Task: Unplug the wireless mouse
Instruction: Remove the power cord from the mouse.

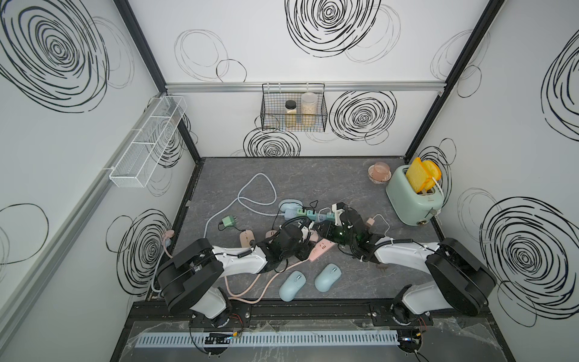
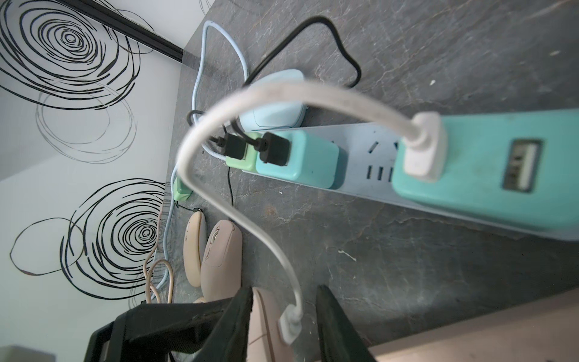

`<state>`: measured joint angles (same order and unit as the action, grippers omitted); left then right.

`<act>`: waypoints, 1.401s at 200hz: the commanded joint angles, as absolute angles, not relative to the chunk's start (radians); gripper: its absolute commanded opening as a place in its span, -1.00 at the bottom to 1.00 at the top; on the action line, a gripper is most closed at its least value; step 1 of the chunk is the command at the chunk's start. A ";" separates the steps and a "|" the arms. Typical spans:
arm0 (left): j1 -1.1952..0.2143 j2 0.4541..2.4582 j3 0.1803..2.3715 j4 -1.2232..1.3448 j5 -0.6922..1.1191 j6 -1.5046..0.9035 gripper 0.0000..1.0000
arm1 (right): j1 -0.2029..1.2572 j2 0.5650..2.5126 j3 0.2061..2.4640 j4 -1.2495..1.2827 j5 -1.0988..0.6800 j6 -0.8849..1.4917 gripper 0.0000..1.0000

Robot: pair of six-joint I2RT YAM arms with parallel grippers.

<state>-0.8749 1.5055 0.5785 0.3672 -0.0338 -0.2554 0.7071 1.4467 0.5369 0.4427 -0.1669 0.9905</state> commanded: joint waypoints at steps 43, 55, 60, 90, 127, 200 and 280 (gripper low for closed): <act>-0.843 1.480 0.550 0.481 0.021 -0.329 -1.00 | 0.703 1.486 0.533 0.527 -0.176 1.079 -0.40; -0.835 1.482 0.545 0.494 0.029 -0.345 -1.00 | 0.704 1.492 0.535 0.530 -0.176 1.086 -0.41; -0.835 1.483 0.545 0.498 0.030 -0.351 -1.00 | 0.704 1.493 0.537 0.531 -0.175 1.087 -0.43; -0.826 1.483 0.535 0.526 0.048 -0.381 -1.00 | 0.707 1.501 0.536 0.539 -0.171 1.106 -0.48; -0.826 1.480 0.531 0.553 0.063 -0.399 -1.00 | 0.713 1.522 0.540 0.556 -0.179 1.122 -0.53; -0.826 1.497 0.531 0.544 0.074 -0.405 -1.00 | 0.708 1.536 0.551 0.574 -0.187 1.120 -1.00; -0.834 1.518 0.546 0.424 0.024 -0.412 -1.00 | 0.645 1.547 0.581 0.545 -0.203 1.057 -1.00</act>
<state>-0.8330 1.5028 0.5331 0.4664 0.0502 -0.3946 0.6796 1.5272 0.5442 0.5510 -0.2279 1.0691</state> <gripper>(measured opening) 0.614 0.065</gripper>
